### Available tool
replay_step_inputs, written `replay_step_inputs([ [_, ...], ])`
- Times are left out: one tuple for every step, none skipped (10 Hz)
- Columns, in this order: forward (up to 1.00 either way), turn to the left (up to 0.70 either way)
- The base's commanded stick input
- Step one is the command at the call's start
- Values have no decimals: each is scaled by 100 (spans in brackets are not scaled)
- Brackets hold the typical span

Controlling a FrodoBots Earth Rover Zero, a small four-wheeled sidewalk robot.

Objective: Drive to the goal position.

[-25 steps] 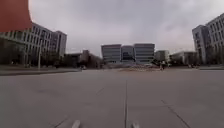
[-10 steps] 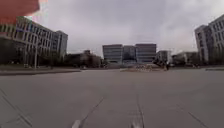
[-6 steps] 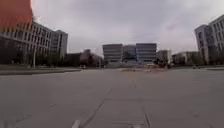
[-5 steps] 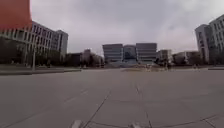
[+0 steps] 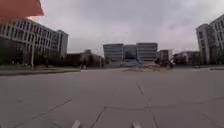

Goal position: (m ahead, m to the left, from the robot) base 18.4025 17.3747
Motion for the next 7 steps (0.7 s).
replay_step_inputs([
  [70, 0],
  [70, 0],
  [70, 0],
  [70, 0],
  [70, 0],
  [70, 0],
  [70, 0],
])
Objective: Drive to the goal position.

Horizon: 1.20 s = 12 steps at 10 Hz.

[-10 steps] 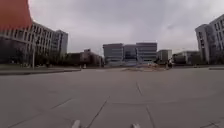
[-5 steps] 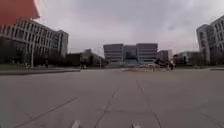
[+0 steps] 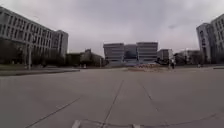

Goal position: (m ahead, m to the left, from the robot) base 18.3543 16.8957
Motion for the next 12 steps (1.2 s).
replay_step_inputs([
  [70, 0],
  [70, 0],
  [70, 0],
  [70, 0],
  [70, 0],
  [70, 0],
  [70, 0],
  [70, 0],
  [70, 0],
  [70, 0],
  [70, 0],
  [70, 0],
])
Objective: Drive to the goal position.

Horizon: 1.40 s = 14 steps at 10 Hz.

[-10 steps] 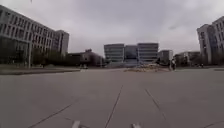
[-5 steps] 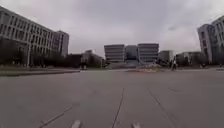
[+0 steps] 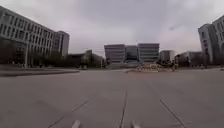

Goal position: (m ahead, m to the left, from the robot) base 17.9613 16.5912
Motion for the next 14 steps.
replay_step_inputs([
  [70, 0],
  [70, 0],
  [70, 0],
  [70, 0],
  [70, 0],
  [70, 0],
  [70, 0],
  [70, 0],
  [70, 0],
  [70, 0],
  [70, 0],
  [70, 0],
  [70, 0],
  [70, 0],
])
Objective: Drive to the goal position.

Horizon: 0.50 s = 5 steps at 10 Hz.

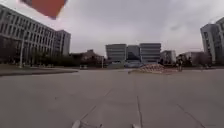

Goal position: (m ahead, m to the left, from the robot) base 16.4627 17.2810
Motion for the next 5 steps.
replay_step_inputs([
  [70, 0],
  [70, 0],
  [70, 0],
  [70, 0],
  [70, 0],
])
